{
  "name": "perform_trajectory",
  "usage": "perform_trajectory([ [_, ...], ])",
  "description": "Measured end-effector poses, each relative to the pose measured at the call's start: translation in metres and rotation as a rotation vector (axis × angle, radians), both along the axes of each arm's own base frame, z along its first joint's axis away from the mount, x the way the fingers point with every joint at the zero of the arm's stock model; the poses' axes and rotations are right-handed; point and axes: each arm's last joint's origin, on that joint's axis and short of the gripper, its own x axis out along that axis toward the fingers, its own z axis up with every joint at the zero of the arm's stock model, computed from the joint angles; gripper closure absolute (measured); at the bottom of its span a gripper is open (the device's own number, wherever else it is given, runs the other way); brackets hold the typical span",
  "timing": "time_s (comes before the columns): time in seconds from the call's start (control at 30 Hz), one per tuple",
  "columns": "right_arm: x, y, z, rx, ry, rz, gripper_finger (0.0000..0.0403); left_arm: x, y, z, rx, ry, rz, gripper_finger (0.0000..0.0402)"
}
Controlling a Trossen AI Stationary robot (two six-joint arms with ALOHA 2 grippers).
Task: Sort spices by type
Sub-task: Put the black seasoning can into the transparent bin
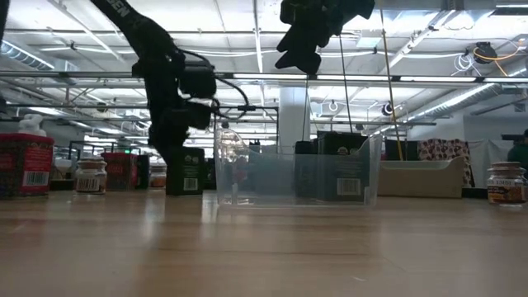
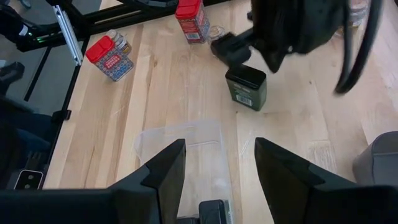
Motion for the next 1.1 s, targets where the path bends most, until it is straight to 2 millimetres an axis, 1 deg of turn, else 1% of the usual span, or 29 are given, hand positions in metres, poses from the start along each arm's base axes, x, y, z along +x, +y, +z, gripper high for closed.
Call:
perform_trajectory([
  [0.2,0.002,-0.001,0.002,-0.019,-0.036,0.005,0.0227,-0.018,0.005,0.031,0.045,-0.078,0.051,0.0402],
  [0.27,0.005,0.0,0.004,-0.059,-0.069,0.036,0.0227,-0.024,0.005,0.037,0.051,-0.089,0.068,0.0402],
  [0.37,0.015,0.003,0.001,-0.145,-0.132,0.107,0.0227,-0.026,0.004,0.042,0.048,-0.113,0.079,0.0402],
  [0.5,0.035,0.003,-0.014,-0.198,-0.183,0.169,0.0227,-0.021,0.003,0.038,0.042,-0.108,0.069,0.0402],
  [0.63,0.054,-0.003,-0.039,-0.218,-0.182,0.186,0.0227,-0.018,0.0,0.033,0.037,-0.119,0.055,0.0402],
  [0.73,0.063,-0.006,-0.051,-0.24,-0.184,0.205,0.0227,-0.02,-0.001,0.026,0.018,-0.115,0.078,0.0402],
  [0.9,0.07,-0.008,-0.068,-0.251,-0.161,0.227,0.0227,-0.025,-0.011,0.007,-0.049,-0.119,0.084,0.0401],
  [1.1,0.075,-0.006,-0.078,-0.241,-0.141,0.236,0.0227,-0.019,-0.016,0.005,-0.072,-0.197,0.102,0.0401],
])
